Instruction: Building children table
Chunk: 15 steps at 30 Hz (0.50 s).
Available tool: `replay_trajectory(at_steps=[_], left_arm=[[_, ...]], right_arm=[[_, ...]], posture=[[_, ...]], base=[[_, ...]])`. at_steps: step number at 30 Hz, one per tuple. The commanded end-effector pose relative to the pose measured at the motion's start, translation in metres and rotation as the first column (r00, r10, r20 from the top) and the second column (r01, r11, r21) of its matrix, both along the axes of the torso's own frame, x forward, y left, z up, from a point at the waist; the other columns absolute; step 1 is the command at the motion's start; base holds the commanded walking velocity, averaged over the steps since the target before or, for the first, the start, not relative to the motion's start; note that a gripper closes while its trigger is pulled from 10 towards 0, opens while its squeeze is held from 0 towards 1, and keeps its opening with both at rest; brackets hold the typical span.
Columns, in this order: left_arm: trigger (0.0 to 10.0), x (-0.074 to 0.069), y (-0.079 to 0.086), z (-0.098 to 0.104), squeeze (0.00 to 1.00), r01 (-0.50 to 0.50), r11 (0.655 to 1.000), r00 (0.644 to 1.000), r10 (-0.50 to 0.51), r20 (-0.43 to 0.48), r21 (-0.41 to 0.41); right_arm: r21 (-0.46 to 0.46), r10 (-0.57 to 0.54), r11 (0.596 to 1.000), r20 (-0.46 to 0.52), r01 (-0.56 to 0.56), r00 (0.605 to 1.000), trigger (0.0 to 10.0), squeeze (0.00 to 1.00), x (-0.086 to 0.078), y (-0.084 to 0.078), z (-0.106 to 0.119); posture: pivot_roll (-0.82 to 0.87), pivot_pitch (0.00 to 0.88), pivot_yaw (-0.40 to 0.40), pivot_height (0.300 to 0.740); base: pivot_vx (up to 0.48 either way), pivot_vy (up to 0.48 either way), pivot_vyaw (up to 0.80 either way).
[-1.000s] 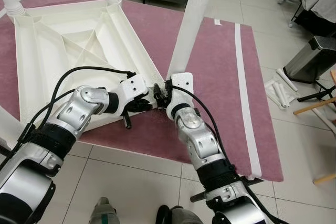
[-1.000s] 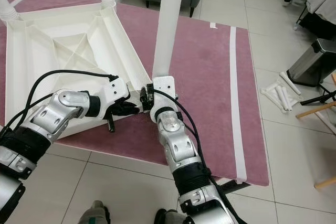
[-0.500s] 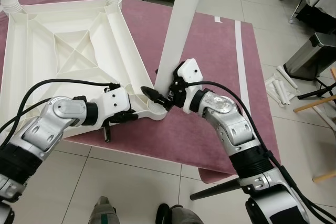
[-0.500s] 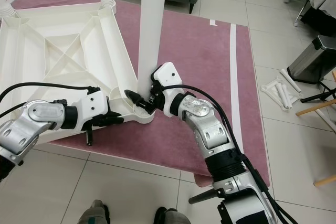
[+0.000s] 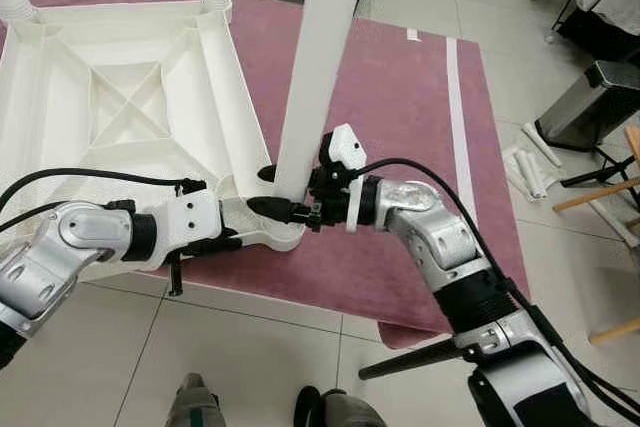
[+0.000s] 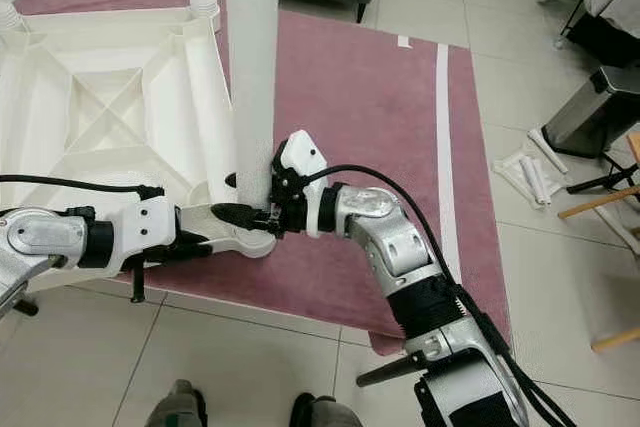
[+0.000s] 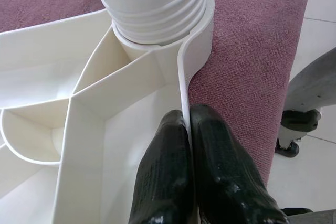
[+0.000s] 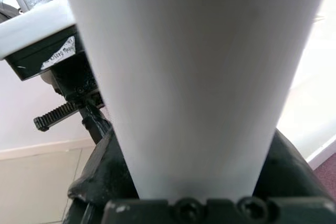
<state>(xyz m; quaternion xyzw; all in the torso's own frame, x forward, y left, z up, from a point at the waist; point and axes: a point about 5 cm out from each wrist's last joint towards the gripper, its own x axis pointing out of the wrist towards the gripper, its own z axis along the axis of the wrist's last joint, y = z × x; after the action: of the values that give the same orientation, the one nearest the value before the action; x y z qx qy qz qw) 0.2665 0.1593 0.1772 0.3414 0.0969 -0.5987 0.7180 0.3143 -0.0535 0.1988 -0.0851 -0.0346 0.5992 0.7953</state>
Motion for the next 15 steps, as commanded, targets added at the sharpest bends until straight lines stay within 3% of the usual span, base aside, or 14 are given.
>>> replay_trajectory(at_steps=[1,3,4,5,6,9,10,11,12,13,14,15], left_arm=[[0.0,-0.021,-0.018,0.006,0.0,0.313,0.95,0.944,-0.308,-0.122,0.024],[0.0,-0.014,-0.026,0.008,0.0,0.278,0.96,0.956,-0.279,-0.095,-0.015],[0.0,-0.014,-0.026,0.008,0.0,0.278,0.96,0.956,-0.279,-0.095,-0.015],[0.0,-0.009,-0.031,0.01,0.0,0.26,0.965,0.961,-0.263,-0.081,-0.041],[0.0,-0.009,-0.031,0.01,0.0,0.26,0.965,0.961,-0.263,-0.081,-0.041],[0.0,0.009,-0.05,0.017,0.0,0.218,0.97,0.974,-0.223,-0.037,-0.109],[0.0,0.009,-0.05,0.017,0.0,0.218,0.97,0.974,-0.223,-0.037,-0.109],[0.0,0.014,-0.055,0.019,0.0,0.212,0.97,0.976,-0.216,-0.026,-0.124],[0.0,0.014,-0.055,0.019,0.0,0.212,0.97,0.976,-0.216,-0.026,-0.124],[0.0,0.023,-0.068,0.024,0.0,0.208,0.965,0.977,-0.213,-0.014,-0.158],[0.0,0.023,-0.068,0.024,0.0,0.208,0.965,0.977,-0.213,-0.014,-0.158],[0.0,0.028,-0.074,0.025,0.0,0.206,0.964,0.978,-0.211,-0.011,-0.169]], right_arm=[[-0.032,-0.15,0.988,-0.026,0.149,0.988,0.0,0.0,0.012,-0.011,-0.01],[-0.058,-0.258,0.965,-0.012,0.257,0.966,0.0,0.0,0.017,-0.013,-0.016],[-0.058,-0.258,0.965,-0.012,0.257,0.966,0.0,0.0,0.017,-0.013,-0.016],[-0.061,-0.334,0.941,-0.017,0.333,0.942,0.0,0.0,0.019,-0.014,-0.019],[-0.061,-0.334,0.941,-0.017,0.333,0.942,0.0,0.0,0.019,-0.014,-0.019],[-0.076,-0.581,0.813,-0.031,0.577,0.813,0.0,0.0,0.027,-0.018,-0.031],[-0.076,-0.581,0.813,-0.031,0.577,0.813,0.0,0.0,0.027,-0.018,-0.031],[-0.08,-0.652,0.757,-0.045,0.648,0.757,0.0,0.0,0.029,-0.019,-0.035],[-0.08,-0.652,0.757,-0.045,0.648,0.757,0.0,0.0,0.029,-0.019,-0.035],[-0.087,-0.766,0.643,-0.05,0.761,0.641,0.0,0.0,0.03,-0.022,-0.042],[-0.087,-0.766,0.643,-0.05,0.761,0.641,0.0,0.0,0.03,-0.022,-0.042],[-0.088,-0.811,0.584,-0.081,0.807,0.579,0.0,0.0,0.031,-0.022,-0.047]], posture=[[0.25,0.146,-0.076,0.74],[0.25,0.146,-0.075,0.74],[0.25,0.146,-0.075,0.74],[0.25,0.146,-0.076,0.74],[0.25,0.146,-0.076,0.74],[0.24,0.146,-0.068,0.74],[0.24,0.146,-0.068,0.74],[0.24,0.147,-0.064,0.74],[0.24,0.147,-0.064,0.74],[0.23,0.148,-0.059,0.74],[0.23,0.148,-0.059,0.74],[0.23,0.148,-0.055,0.74]], base=[[0.0,0.0,0.0],[0.0,0.0,0.0],[0.0,0.0,0.0],[0.0,0.0,0.0],[0.0,0.0,0.0],[0.0,0.0,0.0],[0.0,0.0,0.0],[0.0,0.0,0.0],[0.0,0.0,0.0],[0.0,0.0,0.0],[0.0,0.0,0.0],[0.0,0.0,0.0]])
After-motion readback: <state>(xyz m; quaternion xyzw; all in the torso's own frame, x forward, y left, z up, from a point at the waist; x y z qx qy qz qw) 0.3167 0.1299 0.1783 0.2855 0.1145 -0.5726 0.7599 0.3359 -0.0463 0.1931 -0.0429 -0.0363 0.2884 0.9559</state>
